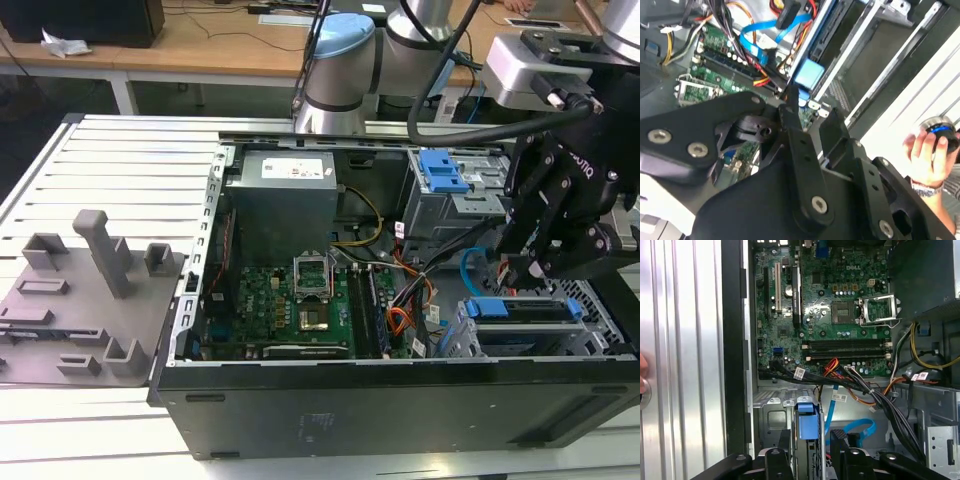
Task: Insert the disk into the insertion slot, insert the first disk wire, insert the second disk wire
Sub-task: 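Insert the disk into the insertion slot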
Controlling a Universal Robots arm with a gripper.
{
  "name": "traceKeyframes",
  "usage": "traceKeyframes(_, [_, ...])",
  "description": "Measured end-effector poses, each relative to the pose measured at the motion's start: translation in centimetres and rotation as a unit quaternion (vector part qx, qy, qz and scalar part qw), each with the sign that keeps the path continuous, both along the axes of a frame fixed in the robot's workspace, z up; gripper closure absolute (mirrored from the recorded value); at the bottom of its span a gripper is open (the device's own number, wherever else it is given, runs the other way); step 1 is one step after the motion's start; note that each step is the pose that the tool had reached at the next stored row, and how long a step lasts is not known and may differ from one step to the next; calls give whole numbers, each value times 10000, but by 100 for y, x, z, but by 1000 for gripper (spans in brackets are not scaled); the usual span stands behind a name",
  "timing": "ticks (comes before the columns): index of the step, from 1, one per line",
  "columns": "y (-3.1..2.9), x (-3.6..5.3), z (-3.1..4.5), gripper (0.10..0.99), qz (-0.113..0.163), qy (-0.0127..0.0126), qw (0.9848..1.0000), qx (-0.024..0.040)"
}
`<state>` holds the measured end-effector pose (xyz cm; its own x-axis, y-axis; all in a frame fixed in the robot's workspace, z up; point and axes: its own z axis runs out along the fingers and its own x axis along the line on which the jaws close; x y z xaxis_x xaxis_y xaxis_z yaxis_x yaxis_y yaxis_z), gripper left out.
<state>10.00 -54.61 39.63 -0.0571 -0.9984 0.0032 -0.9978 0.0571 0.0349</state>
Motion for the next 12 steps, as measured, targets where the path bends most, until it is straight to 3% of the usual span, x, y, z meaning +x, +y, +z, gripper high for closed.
traceKeyframes(3, [0,0,-1,659,0,0,10000,-1])
traceKeyframes(4, [0,0,-1,725,0,0,10000,-1])
traceKeyframes(5, [0,0,-2,725,-1,0,10000,-1])
traceKeyframes(9, [0,0,-3,969,0,0,10000,0])
traceKeyframes(12, [0,0,-5,980,0,0,10000,-1])
